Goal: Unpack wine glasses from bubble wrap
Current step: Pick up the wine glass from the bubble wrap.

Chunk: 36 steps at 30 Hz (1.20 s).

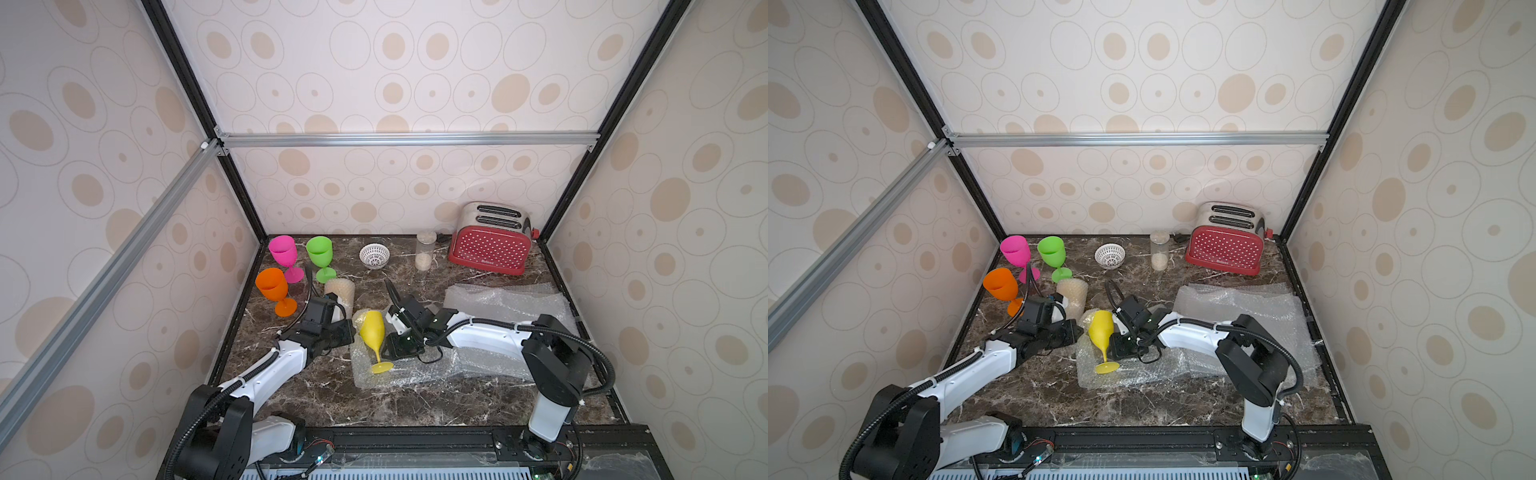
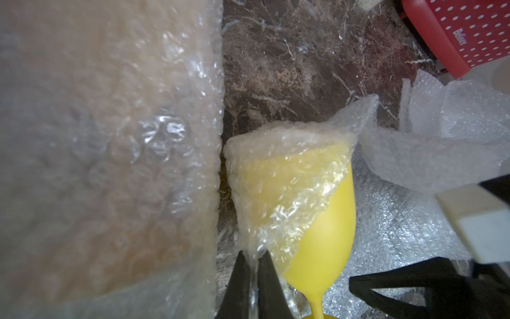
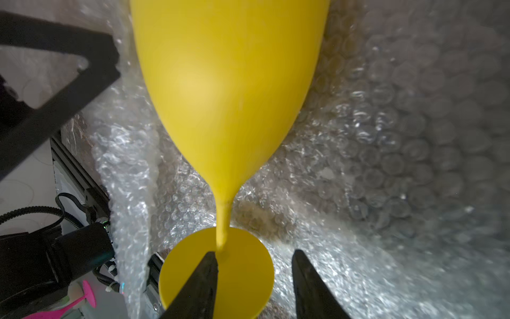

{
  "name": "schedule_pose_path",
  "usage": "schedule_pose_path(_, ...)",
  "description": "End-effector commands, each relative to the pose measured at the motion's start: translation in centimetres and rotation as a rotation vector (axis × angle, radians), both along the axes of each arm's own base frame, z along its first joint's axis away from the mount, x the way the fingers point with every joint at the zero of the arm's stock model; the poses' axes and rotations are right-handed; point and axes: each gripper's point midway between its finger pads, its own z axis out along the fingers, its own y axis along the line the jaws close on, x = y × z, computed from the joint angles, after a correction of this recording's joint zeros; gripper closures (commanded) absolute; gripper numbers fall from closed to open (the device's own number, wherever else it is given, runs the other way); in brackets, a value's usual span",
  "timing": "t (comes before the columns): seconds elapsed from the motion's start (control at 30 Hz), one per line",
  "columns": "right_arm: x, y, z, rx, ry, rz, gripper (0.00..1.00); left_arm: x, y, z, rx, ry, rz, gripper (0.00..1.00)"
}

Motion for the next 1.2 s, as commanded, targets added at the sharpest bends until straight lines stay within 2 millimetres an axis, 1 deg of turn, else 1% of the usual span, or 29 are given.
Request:
schedule_pose_path(0.0,0.2,2.1,0.6,0.059,0.01,0.004,0.54,0.1,-0.2,0.5,-0.027,-0.016,0.004,0.92)
schedule_pose_path(0.17,-0.1,2.9,-0.8,0.052,0.036,0.008,0.56,-0.3,-0.3,0.2,-0.037,-0.011,0.0,0.92)
schedule_pose_path(0.27,-0.1,3.1,-1.9,0.036,0.051,0.012,0.6,-0.4,-0.2,0.2,-0.038,-0.012,0.002,0.92)
schedule_pose_path(0.33,-0.1,3.0,-2.6,0.016,0.053,0.011,0.67,-0.3,-0.2,0.4,-0.036,-0.015,0.002,0.92)
schedule_pose_path(0.43,0.0,2.3,-3.0,-0.026,0.038,0.016,0.77,-0.3,0.0,0.5,-0.026,-0.016,0.009,0.92)
schedule_pose_path(0.53,-0.2,1.2,-2.9,-0.057,0.019,0.023,0.85,-0.2,0.2,0.6,-0.016,-0.018,0.013,0.92)
schedule_pose_path(0.67,-0.7,-0.3,-2.5,-0.083,0.001,0.024,0.91,-0.2,0.4,0.7,0.0,-0.016,0.014,0.92)
schedule_pose_path(0.83,-1.5,-2.4,-2.2,-0.107,-0.004,0.011,0.92,-0.2,0.6,0.8,0.016,-0.013,0.015,0.92)
schedule_pose_path(1.17,-1.9,-4.4,1.1,-0.07,-0.124,0.061,0.93,-0.3,0.8,1.0,0.026,-0.008,0.023,0.91)
